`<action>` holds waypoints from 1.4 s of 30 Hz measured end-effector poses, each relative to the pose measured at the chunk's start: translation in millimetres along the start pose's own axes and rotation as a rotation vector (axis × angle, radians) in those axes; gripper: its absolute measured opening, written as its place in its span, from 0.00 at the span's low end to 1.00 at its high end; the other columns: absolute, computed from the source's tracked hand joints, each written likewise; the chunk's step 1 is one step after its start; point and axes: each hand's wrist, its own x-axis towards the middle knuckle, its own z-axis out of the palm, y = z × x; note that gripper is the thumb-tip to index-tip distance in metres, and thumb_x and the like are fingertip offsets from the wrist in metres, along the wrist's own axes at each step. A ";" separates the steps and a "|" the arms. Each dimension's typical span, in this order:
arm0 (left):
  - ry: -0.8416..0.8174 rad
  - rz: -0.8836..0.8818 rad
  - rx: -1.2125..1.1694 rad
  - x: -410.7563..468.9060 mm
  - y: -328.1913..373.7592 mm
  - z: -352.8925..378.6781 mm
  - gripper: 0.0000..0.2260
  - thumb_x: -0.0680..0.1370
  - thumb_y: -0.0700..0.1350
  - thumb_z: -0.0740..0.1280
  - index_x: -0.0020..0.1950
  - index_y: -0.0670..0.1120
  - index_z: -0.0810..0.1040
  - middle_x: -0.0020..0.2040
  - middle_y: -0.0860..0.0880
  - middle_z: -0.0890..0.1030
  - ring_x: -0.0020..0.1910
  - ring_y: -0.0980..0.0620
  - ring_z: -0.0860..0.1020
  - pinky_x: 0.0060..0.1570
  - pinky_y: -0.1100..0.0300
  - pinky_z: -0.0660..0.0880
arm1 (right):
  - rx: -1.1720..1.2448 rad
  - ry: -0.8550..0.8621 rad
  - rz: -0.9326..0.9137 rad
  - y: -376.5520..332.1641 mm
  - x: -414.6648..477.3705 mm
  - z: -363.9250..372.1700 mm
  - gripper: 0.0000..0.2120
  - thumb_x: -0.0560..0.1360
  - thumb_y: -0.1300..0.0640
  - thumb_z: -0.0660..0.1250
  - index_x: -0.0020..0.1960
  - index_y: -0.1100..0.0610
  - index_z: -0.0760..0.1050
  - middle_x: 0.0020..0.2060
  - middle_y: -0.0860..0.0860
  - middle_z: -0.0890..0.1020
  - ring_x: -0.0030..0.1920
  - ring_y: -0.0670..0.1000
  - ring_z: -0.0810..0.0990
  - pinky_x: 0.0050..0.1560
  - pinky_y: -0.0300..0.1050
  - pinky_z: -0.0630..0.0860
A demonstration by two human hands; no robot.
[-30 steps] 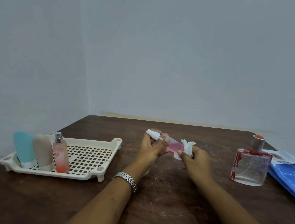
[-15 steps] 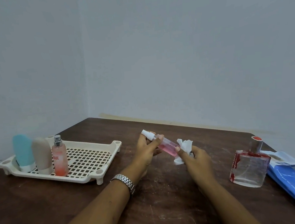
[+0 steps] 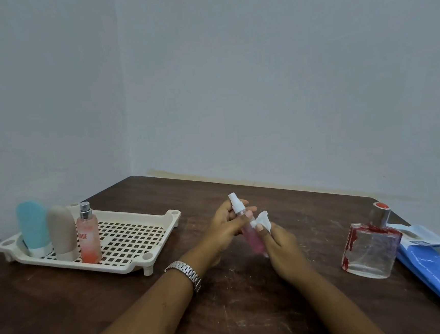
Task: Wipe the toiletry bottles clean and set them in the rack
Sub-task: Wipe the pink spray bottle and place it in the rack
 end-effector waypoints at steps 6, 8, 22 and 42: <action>-0.063 -0.009 -0.011 0.5 0.4 4.0 0.10 0.79 0.41 0.64 0.61 0.44 0.73 0.57 0.47 0.82 0.49 0.55 0.81 0.44 0.64 0.76 | 0.170 0.068 0.015 1.4 1.9 -0.7 0.08 0.80 0.50 0.54 0.53 0.45 0.72 0.48 0.50 0.80 0.47 0.50 0.79 0.48 0.46 0.78; -0.056 -0.003 -0.017 0.1 -0.4 5.1 0.10 0.79 0.40 0.64 0.60 0.44 0.73 0.57 0.47 0.82 0.51 0.53 0.81 0.47 0.62 0.77 | 0.239 0.067 0.063 1.7 2.6 -1.3 0.10 0.80 0.50 0.55 0.58 0.47 0.71 0.51 0.49 0.79 0.50 0.49 0.79 0.51 0.47 0.79; 0.195 0.108 -0.089 3.0 -1.3 1.8 0.11 0.78 0.42 0.65 0.60 0.46 0.71 0.55 0.49 0.82 0.58 0.49 0.79 0.58 0.54 0.77 | 0.419 -0.004 0.187 0.5 2.1 -0.9 0.16 0.73 0.45 0.64 0.52 0.56 0.78 0.44 0.55 0.82 0.44 0.52 0.80 0.47 0.47 0.78; 0.202 0.140 -0.035 8.3 -9.3 -4.6 0.11 0.78 0.39 0.66 0.59 0.47 0.70 0.56 0.48 0.81 0.57 0.52 0.79 0.60 0.49 0.76 | 0.375 0.267 0.217 3.7 3.0 -4.9 0.09 0.69 0.63 0.73 0.44 0.52 0.78 0.39 0.54 0.84 0.41 0.54 0.83 0.43 0.51 0.81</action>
